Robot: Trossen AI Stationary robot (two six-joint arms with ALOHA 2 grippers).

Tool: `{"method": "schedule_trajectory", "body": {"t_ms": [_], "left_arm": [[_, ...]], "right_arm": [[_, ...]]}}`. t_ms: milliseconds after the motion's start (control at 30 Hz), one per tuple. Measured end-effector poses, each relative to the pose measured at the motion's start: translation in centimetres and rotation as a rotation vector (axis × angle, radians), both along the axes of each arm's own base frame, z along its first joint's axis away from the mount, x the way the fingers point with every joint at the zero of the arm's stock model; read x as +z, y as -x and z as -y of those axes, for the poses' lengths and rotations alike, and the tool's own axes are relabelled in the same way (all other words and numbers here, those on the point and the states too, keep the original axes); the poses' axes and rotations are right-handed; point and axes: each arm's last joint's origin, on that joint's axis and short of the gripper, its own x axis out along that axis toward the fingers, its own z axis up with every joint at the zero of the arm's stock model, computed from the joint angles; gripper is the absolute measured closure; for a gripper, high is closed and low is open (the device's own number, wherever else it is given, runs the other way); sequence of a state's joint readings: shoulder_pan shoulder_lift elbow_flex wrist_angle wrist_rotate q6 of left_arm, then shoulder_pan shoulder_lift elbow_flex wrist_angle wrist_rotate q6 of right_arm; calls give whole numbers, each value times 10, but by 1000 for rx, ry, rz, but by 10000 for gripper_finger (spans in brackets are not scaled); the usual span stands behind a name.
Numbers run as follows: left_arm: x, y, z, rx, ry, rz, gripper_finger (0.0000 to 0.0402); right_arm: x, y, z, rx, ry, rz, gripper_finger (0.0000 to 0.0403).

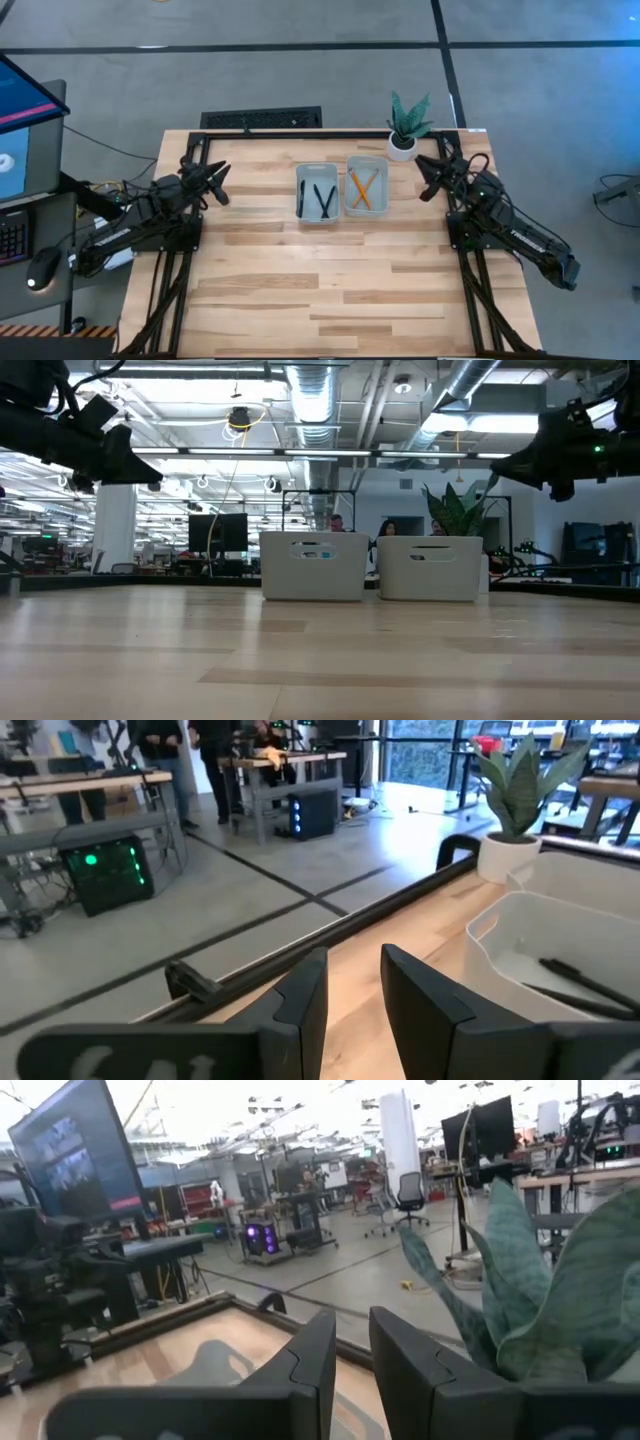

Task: Sort pens & pencils
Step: Return to Home Position

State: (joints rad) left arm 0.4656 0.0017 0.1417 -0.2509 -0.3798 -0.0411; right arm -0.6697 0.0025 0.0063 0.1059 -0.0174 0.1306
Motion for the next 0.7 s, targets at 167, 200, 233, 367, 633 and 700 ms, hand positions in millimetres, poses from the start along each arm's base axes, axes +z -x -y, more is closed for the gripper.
{"method": "schedule_trajectory", "body": {"t_ms": [167, 200, 233, 367, 633, 700], "left_arm": [[-2, -2, 1, -69, -35, -34, 315], [-4, -4, 1, -109, -48, -46, 315], [-9, -6, 1, -147, -61, -63, 315], [-12, -9, 1, -212, -98, -59, 315], [-13, -9, 1, -201, -98, -63, 315], [-13, -9, 1, -202, -89, -60, 315]], "right_arm": [[-4, -1, -1, 15, -25, -32, 314], [-4, -1, -1, 21, -27, -34, 314], [-4, -2, -1, 26, -27, -35, 314], [-4, -3, -4, 61, -44, -25, 314], [-6, -6, -8, 114, -81, -36, 314], [-9, -7, -9, 120, -96, -57, 314]]}}
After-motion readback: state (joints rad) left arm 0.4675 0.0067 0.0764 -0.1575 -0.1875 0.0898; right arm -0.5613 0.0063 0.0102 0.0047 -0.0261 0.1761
